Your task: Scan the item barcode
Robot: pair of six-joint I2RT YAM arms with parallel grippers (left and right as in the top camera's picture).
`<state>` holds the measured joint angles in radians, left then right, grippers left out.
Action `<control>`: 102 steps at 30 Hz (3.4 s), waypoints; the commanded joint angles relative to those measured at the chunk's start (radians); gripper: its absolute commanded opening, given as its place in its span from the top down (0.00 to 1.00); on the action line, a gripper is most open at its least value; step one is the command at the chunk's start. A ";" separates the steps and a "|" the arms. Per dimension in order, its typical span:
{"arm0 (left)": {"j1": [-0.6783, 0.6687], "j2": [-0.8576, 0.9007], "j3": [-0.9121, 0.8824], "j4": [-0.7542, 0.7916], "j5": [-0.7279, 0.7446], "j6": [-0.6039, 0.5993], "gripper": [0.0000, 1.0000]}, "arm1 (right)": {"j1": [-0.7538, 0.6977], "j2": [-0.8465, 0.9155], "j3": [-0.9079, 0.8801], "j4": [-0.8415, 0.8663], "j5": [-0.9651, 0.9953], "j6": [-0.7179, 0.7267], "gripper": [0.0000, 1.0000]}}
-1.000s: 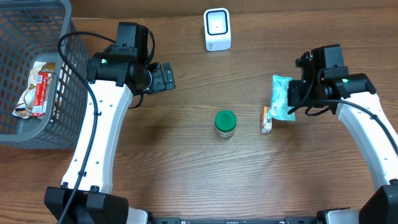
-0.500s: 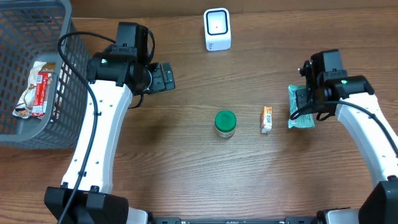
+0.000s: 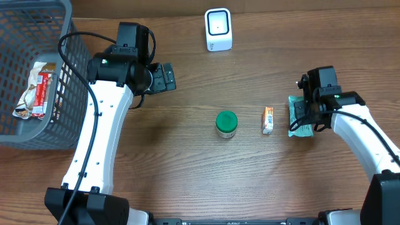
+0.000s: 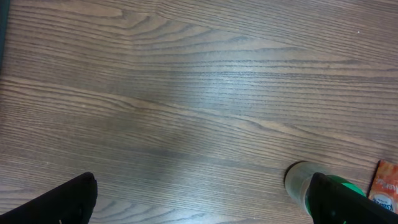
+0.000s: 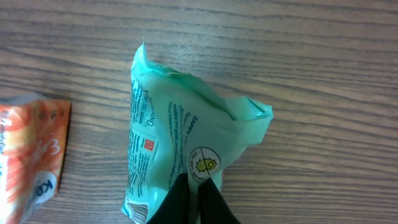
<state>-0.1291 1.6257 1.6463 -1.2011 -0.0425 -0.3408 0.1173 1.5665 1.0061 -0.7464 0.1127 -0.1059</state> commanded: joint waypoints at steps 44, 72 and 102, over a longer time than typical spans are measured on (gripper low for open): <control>-0.002 -0.004 0.011 0.001 -0.013 -0.003 0.00 | -0.003 0.000 -0.015 0.209 -0.521 0.464 0.54; -0.002 -0.004 0.011 0.001 -0.013 -0.003 0.00 | 0.584 0.003 0.101 0.287 0.134 0.607 0.37; -0.002 -0.004 0.011 0.001 -0.013 -0.003 0.00 | 0.643 0.145 0.101 0.193 0.122 0.596 0.38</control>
<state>-0.1291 1.6257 1.6463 -1.2011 -0.0429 -0.3408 0.7551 1.6974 1.1023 -0.5220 0.2245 0.4980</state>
